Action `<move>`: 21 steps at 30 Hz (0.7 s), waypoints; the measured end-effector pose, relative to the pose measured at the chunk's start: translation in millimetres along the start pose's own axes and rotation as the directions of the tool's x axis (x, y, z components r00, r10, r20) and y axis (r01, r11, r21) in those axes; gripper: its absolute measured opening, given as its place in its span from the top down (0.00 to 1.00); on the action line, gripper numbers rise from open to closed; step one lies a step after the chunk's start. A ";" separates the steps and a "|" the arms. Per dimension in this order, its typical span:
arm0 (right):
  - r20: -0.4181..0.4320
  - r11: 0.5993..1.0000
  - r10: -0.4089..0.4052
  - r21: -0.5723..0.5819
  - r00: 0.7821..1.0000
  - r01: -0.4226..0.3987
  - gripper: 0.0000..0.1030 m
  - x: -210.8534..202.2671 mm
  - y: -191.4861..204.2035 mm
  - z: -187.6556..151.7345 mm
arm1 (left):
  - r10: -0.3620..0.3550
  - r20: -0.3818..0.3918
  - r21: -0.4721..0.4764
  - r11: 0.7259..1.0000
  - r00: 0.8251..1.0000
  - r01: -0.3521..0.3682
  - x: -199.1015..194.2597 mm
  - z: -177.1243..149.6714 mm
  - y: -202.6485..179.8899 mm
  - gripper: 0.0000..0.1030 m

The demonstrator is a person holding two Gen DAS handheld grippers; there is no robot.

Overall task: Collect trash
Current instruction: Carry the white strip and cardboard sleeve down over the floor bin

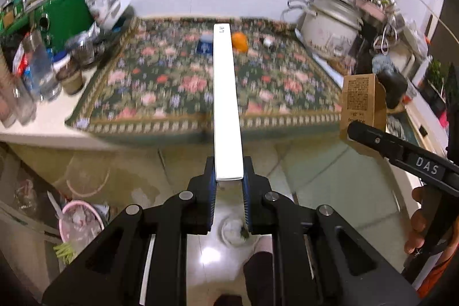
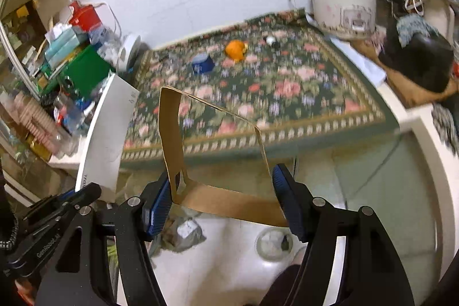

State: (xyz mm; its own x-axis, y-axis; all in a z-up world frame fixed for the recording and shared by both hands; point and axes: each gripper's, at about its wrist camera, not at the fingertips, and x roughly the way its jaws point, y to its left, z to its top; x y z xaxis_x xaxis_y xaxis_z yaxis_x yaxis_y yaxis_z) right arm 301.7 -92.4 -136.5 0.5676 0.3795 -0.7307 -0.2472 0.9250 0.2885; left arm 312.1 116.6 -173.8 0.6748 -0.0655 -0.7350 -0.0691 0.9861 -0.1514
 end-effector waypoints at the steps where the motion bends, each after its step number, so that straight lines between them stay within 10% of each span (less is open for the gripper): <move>1: -0.014 1.000 -0.004 0.004 1.000 0.004 0.38 0.2 0.3 -5.8 | -0.005 -0.022 -0.005 1.000 1.000 0.005 1.6 -8.0 0.8 0.85; 21: -0.259 0.995 -0.062 0.060 0.964 0.080 0.38 110.3 -100.0 -114.8 | -0.065 -0.325 -0.086 0.996 0.944 0.039 155.1 -152.6 -38.9 0.85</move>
State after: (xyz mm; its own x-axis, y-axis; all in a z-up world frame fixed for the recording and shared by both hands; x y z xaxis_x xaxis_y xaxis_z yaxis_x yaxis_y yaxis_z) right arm 298.8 -145.0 -316.9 0.3587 0.3042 -0.8825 -0.1536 0.9517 0.2657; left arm 307.3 44.7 -382.8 0.4025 -0.1757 -0.8984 -0.1058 0.9659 -0.2364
